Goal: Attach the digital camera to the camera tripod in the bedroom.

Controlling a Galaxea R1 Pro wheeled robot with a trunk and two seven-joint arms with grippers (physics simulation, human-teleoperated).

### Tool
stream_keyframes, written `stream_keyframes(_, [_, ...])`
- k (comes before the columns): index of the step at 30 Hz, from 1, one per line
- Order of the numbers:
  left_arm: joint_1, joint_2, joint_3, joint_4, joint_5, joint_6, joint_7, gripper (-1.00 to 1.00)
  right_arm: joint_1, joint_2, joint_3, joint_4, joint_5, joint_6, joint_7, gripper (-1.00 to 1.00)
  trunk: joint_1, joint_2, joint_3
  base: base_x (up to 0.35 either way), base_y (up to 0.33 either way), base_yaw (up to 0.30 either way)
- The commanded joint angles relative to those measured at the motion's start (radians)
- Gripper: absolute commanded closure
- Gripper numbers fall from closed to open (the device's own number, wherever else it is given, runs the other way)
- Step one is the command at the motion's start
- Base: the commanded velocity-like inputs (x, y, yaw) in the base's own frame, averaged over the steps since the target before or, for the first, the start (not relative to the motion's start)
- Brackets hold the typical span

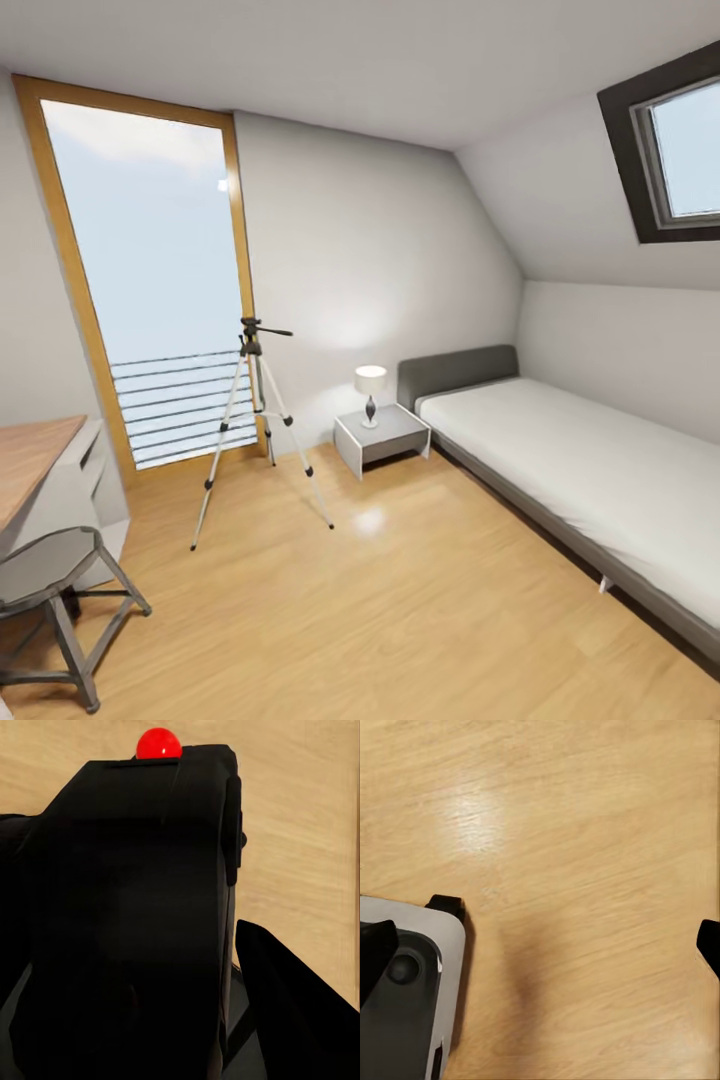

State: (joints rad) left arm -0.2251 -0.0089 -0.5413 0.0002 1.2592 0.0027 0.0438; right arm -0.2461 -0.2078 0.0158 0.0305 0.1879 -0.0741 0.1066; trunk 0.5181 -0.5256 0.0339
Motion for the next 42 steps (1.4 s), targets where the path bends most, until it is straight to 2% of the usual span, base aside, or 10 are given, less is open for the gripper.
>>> stream_keyframes(1, [0.0,0.0,-0.009,0.0,0.005,0.0,0.004,1.0,-0.001,-0.001,0.001,0.003,0.005,-0.007,0.001,-1.0,0.001,0.0,0.0,0.322,0.0,0.27])
stream_keyframes(27, [0.0,0.0,-0.009,0.0,0.005,0.0,0.004,1.0,-0.001,-0.001,0.001,0.003,0.005,-0.009,0.001,-1.0,0.001,0.0,0.0,0.322,-0.072,0.277])
stream_keyframes(42, [0.0,0.0,-0.008,0.0,0.005,0.0,0.004,1.0,-0.001,-0.001,0.001,0.003,0.005,-0.009,0.001,-1.0,0.001,0.0,0.0,0.304,-0.17,0.278])
